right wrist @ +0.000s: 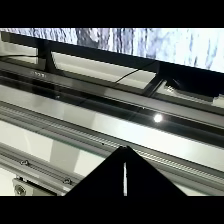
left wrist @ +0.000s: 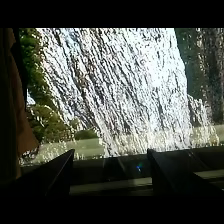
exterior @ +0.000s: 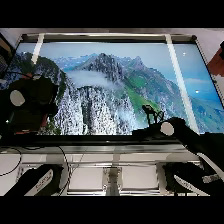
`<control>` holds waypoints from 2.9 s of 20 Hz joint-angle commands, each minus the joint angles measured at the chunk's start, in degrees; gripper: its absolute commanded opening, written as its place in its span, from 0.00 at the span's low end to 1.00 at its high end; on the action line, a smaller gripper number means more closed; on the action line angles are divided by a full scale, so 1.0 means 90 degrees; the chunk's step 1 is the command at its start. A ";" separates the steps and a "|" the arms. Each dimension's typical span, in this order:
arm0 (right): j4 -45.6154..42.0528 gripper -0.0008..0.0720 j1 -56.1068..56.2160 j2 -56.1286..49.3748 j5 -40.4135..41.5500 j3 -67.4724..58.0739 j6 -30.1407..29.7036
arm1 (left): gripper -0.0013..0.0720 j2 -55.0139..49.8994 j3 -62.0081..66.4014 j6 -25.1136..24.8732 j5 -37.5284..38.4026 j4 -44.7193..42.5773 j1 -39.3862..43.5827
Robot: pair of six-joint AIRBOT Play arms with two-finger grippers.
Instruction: Fold the clothes and pants, and hang the long-sleeved shirts on hangers.
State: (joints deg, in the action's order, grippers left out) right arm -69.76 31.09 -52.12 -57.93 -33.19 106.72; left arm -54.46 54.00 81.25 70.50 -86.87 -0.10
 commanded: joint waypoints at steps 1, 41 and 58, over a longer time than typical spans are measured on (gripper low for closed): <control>0.0000 0.04 0.0002 -0.0002 0.0097 -0.0002 0.0010 | 0.71 -0.0039 0.0002 -0.0002 -0.0238 0.0022 0.0000; -0.0075 0.04 0.0002 -0.0005 0.0610 -0.0002 -0.0068 | 0.07 -0.1464 0.0063 -0.0330 0.0818 -0.4056 0.0041; 0.0369 0.70 0.0357 -0.0092 -0.0267 -0.2815 -0.5034 | 0.07 -0.0733 0.3473 -0.2715 0.2582 -0.1105 0.3283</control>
State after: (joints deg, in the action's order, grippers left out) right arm -67.61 32.23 -52.38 -63.02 -57.28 64.55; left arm -61.32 84.36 56.82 92.90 -96.27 26.39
